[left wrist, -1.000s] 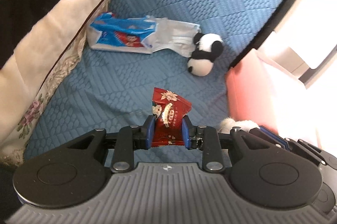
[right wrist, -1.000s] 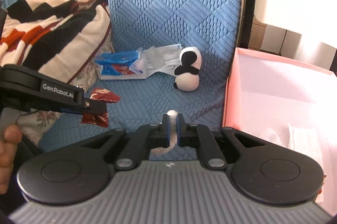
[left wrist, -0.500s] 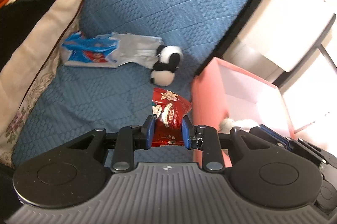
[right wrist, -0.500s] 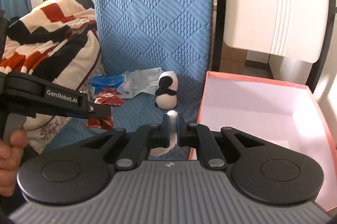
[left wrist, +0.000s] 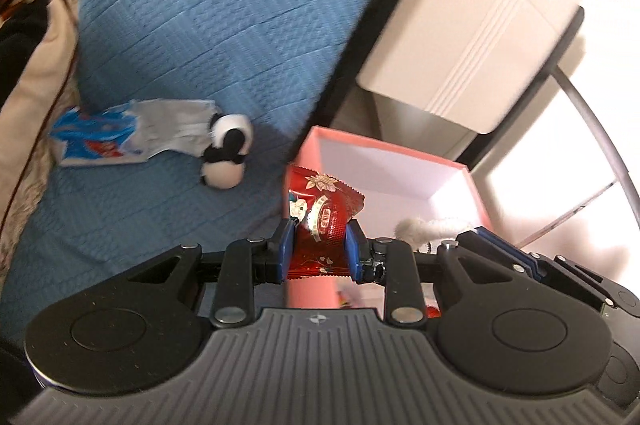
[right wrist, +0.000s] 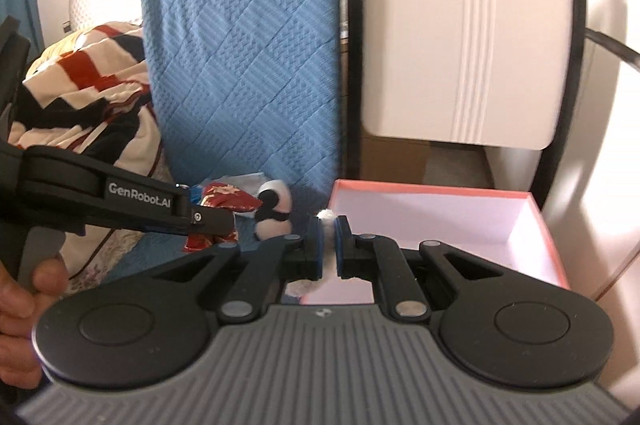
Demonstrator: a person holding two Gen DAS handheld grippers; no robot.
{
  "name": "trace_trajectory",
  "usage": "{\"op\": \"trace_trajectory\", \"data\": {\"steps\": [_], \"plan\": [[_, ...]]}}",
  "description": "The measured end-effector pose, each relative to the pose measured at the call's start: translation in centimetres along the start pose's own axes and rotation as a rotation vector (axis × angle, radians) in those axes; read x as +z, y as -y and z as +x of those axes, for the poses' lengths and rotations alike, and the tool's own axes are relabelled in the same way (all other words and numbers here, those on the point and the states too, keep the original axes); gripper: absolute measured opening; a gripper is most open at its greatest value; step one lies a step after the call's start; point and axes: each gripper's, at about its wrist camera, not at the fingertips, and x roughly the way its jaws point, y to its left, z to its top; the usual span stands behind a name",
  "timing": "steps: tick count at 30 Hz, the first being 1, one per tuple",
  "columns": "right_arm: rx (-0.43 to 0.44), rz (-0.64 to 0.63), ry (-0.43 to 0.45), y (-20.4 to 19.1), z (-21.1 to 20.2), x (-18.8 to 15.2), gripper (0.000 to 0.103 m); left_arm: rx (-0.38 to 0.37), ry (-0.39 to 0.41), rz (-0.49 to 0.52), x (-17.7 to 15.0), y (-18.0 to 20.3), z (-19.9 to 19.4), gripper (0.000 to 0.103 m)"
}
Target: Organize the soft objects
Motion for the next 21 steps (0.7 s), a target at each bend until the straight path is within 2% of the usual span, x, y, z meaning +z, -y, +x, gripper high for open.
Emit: {"op": "trace_trajectory", "data": {"steps": [8,21], "plan": [[-0.065,0.044,-0.020,4.3,-0.1,-0.8,0.009,-0.034,-0.022,0.063,-0.2,4.5,2.4,0.032],[-0.107,0.097,-0.129,9.6,2.5,-6.9,0.009,-0.032,-0.096,0.073,-3.7,7.2,8.4,0.032]]}}
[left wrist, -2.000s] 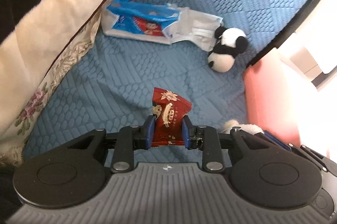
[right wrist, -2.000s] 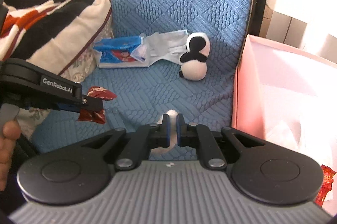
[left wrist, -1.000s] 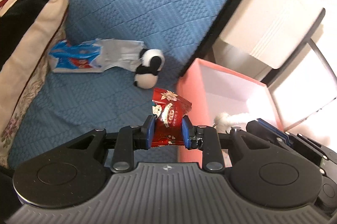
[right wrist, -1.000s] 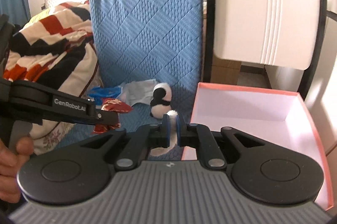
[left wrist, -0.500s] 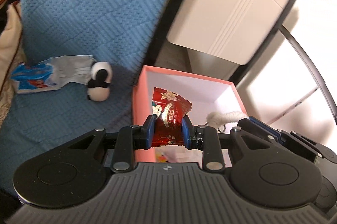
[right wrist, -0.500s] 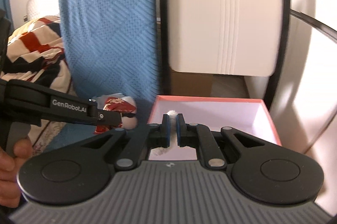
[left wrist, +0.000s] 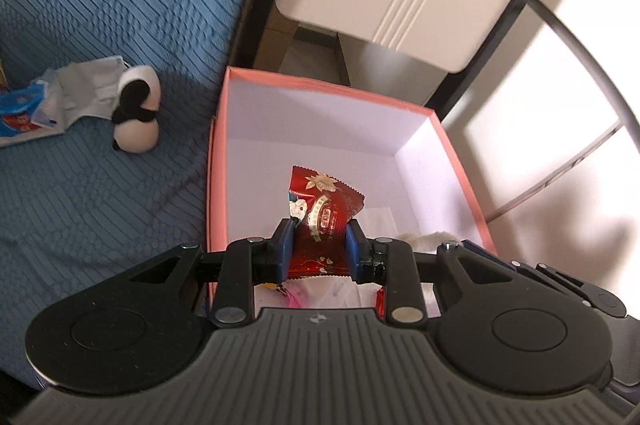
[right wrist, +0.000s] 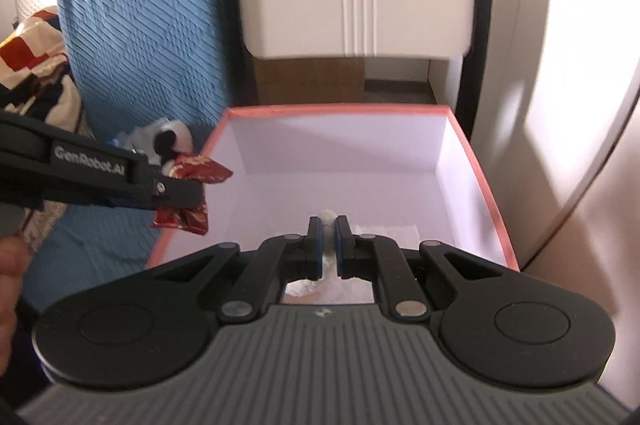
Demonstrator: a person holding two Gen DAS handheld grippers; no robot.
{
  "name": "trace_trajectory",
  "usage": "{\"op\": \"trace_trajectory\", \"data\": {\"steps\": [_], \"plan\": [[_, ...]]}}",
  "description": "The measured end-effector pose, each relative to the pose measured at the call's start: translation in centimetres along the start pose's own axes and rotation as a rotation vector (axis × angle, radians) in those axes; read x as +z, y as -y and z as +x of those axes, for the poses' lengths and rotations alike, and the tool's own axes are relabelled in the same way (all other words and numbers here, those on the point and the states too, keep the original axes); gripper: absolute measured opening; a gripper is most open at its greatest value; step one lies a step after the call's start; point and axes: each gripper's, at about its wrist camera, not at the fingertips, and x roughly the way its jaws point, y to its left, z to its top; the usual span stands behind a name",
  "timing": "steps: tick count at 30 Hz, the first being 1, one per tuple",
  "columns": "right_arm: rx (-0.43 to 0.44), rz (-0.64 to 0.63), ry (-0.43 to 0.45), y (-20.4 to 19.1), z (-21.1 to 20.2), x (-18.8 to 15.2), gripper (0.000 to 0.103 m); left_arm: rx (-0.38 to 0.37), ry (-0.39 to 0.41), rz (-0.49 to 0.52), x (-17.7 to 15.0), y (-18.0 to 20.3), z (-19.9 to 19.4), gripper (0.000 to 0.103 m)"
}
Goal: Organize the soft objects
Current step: 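Lower both grippers into the pink box and open them, then withdraw both open grippers from the box back over the chair seat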
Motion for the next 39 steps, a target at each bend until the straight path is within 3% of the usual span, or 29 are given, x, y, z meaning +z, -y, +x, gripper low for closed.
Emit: {"op": "trace_trajectory", "data": {"steps": [9,19,20,22,23,24,26,28,39], "plan": [[0.005,0.035,-0.071,1.6,2.1,-3.0,0.010,0.025,-0.021,0.011,-2.5,0.6,3.0,0.032],[-0.003,0.076,-0.089,2.3,2.2,-3.0,0.011,0.034,-0.037,0.050,-2.9,1.4,3.1,0.033],[0.003,0.082,-0.086,2.4,2.1,-3.0,0.012,0.046,-0.033,0.059,-2.9,1.6,2.9,0.035],[-0.001,0.084,-0.079,2.4,1.9,-2.9,0.013,0.051,-0.020,0.073,-2.9,1.9,2.3,0.055],[-0.005,0.084,-0.077,2.4,1.7,-2.9,0.014,0.049,-0.010,0.075,-2.9,1.9,1.8,0.057],[-0.006,0.086,-0.074,2.5,1.6,-2.8,0.015,0.048,0.003,0.078,-2.8,1.9,1.4,0.058],[-0.004,0.096,-0.063,2.5,1.1,-2.6,0.035,0.049,0.022,0.086,-2.7,2.0,0.5,0.058],[-0.008,0.096,-0.044,2.4,0.4,-2.4,0.040,0.042,0.042,0.088,-2.5,1.9,-0.6,0.058],[0.000,0.081,0.031,-0.7,-3.8,-0.8,0.040,0.019,0.179,0.092,-2.3,0.8,-7.7,0.058]]}}
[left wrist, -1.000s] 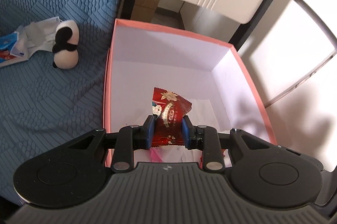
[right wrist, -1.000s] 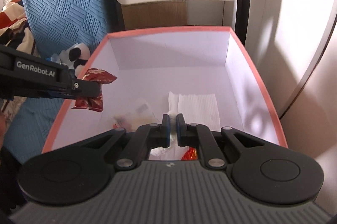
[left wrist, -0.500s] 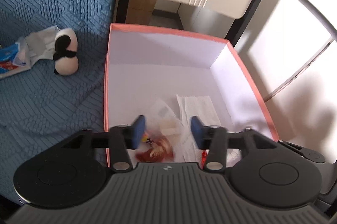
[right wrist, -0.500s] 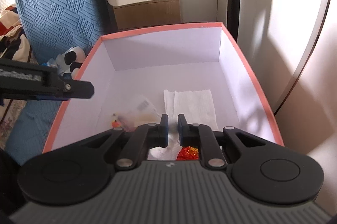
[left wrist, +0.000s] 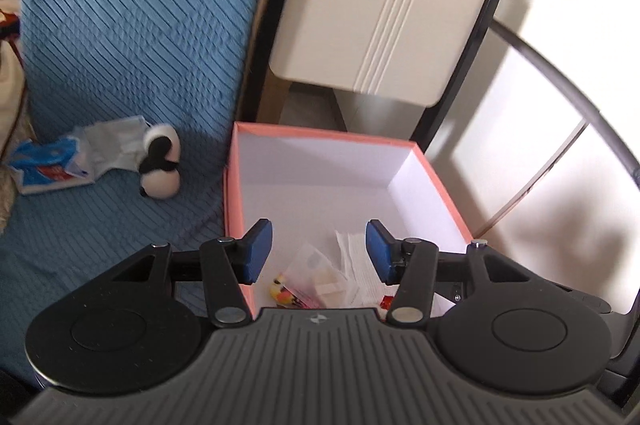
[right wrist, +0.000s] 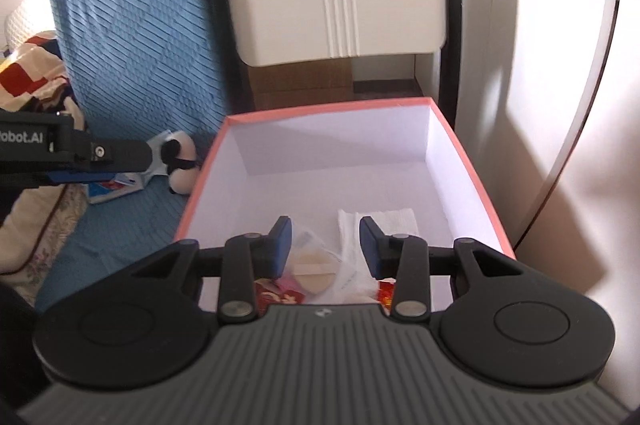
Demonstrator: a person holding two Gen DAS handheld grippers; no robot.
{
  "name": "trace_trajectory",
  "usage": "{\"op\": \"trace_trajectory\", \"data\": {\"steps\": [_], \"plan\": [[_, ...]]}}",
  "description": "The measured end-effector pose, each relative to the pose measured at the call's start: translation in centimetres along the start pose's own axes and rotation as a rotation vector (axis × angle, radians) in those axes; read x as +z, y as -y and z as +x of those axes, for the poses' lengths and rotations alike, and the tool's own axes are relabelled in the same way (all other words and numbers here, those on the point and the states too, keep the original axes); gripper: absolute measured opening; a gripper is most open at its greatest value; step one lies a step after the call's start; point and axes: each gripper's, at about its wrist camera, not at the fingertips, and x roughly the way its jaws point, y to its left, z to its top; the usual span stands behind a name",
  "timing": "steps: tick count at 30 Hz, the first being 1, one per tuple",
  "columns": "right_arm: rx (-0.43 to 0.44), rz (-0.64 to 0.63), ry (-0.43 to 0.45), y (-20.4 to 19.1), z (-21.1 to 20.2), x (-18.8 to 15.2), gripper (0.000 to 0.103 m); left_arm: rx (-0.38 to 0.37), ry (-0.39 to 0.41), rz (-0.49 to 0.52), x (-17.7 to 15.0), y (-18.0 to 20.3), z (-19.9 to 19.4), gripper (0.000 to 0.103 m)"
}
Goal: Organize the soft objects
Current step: 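Withdraw both open grippers from the box back over the chair seat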
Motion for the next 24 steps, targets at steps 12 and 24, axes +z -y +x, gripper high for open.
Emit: {"op": "trace_trajectory", "data": {"steps": [12,24], "plan": [[0.047,-0.024,0.036,-5.2,-2.6,-0.4,0.040,0.032,0.093,-0.023,0.2,-4.4,-5.4,0.058],[0.096,-0.051,0.040,-10.3,-1.1,-1.6,0.040,0.080,0.131,-0.048,-1.1,-9.9,-7.1,0.058]]}}
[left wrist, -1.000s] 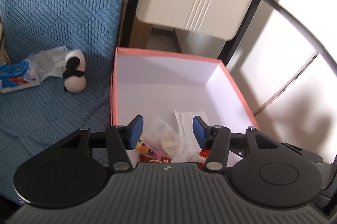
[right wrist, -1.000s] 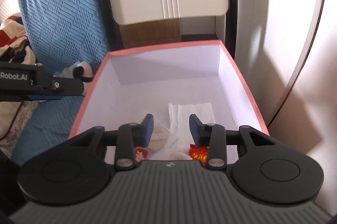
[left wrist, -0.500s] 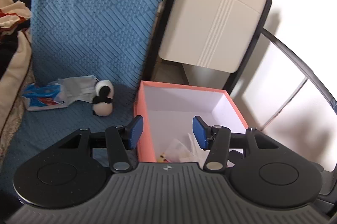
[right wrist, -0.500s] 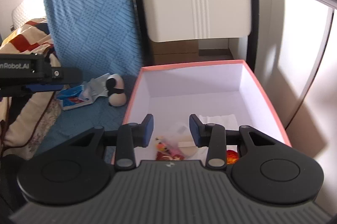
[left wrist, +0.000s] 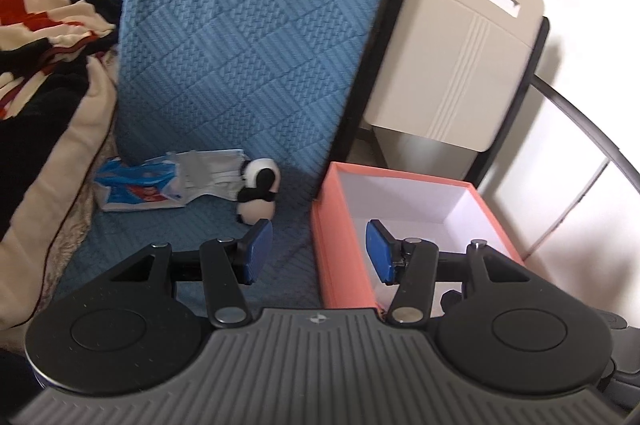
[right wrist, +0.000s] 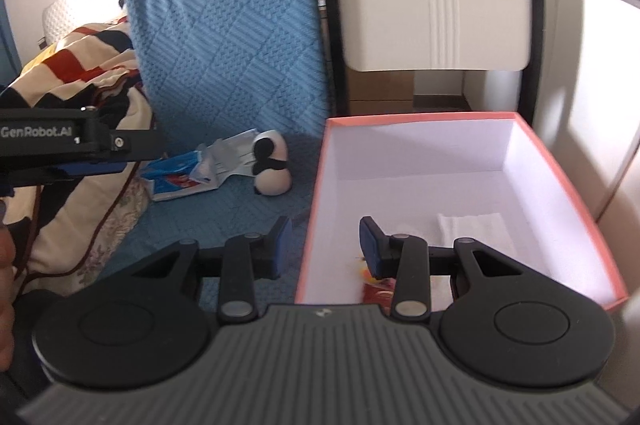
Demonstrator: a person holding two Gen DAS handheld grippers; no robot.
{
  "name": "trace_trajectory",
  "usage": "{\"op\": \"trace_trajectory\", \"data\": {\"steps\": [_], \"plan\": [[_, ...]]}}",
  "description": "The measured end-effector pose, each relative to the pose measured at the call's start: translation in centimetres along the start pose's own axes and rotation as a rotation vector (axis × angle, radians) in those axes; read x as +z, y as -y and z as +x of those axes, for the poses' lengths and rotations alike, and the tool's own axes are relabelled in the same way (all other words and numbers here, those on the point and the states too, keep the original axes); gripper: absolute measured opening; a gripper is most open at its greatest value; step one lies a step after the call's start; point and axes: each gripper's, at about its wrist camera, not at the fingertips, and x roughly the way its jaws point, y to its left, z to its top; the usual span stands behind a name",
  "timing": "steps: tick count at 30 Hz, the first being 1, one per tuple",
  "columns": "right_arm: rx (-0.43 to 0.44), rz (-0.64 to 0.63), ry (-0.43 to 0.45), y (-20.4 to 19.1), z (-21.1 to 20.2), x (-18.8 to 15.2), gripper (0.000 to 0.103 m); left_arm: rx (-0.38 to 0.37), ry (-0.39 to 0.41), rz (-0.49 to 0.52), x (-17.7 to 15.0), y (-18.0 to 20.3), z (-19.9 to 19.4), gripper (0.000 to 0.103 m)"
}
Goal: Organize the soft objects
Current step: 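Withdraw both open grippers from the box back over the chair seat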
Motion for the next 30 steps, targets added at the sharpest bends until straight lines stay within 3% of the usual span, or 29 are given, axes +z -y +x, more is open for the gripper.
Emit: {"op": "trace_trajectory", "data": {"steps": [20,26,30], "plan": [[0.038,-0.033,-0.064,-6.1,3.1,-3.6,0.040,0.069,0.033,0.004,-4.1,-7.1,0.5,0.058],[0.047,-0.046,-0.081,-8.0,4.0,-4.2,0.040,0.155,0.089,0.041,-5.6,-9.6,0.7,0.058],[0.056,-0.059,-0.088,-9.1,4.7,-4.2,0.040,0.176,0.092,0.012,-6.2,-11.8,0.9,0.058]]}}
